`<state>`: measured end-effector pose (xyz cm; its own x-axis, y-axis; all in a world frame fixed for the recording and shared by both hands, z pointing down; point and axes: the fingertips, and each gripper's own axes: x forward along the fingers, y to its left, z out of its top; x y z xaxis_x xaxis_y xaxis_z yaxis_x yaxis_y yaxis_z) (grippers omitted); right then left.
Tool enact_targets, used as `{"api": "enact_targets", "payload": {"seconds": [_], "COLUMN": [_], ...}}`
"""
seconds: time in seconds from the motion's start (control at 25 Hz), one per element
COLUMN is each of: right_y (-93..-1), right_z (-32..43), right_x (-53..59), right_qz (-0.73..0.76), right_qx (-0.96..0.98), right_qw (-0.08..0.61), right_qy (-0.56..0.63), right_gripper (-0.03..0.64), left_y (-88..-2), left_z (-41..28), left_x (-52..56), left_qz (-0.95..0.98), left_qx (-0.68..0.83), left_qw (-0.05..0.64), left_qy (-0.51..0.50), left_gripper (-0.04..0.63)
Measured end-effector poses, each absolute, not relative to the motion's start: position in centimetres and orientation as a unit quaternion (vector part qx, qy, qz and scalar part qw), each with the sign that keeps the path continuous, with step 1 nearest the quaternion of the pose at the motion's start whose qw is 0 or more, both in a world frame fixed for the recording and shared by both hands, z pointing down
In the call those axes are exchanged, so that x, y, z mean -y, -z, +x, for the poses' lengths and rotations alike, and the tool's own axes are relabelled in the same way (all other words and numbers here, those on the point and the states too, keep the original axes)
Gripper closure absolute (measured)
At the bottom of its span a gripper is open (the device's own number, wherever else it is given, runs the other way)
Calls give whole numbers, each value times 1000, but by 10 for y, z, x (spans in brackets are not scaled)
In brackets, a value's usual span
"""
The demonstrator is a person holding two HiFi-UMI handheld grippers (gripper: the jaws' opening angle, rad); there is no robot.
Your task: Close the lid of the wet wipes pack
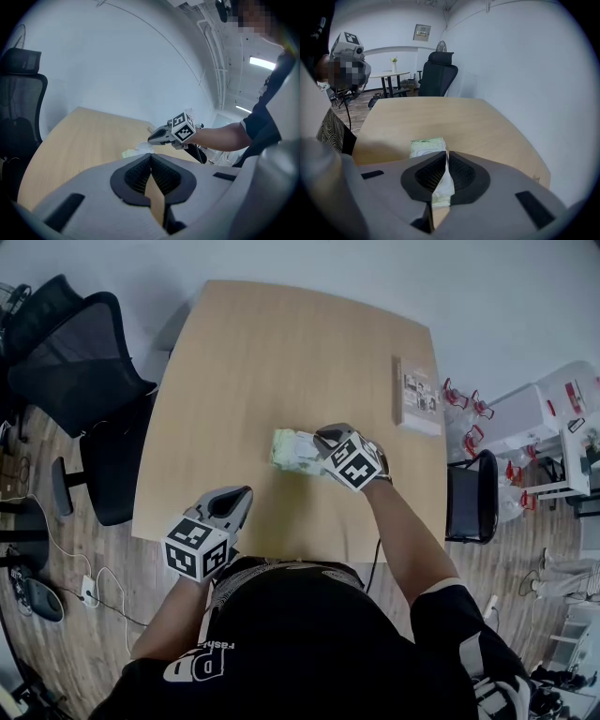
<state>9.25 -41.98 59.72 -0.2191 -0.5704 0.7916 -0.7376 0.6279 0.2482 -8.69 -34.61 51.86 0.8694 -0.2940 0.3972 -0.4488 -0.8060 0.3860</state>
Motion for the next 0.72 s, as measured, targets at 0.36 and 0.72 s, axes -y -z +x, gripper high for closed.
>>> {"api": "enact_targets", "payload": {"seconds": [0.36, 0.72], "right_y": [-606, -618], "right_z": [80, 72], "right_x": [401, 390], "right_qz": [409, 406], "right_qx": [778, 777], "right_qw": [467, 472], "right_qy": [-96, -98], "right_gripper": [589, 588], "left_y": [-521, -523], "left_z": [-92, -93], "left_x": [345, 348], "left_qz": [936, 936], "left_qx": [197, 193], "left_qw": [246, 246], "left_qy": [-160, -158], "left_gripper": [578, 578]}}
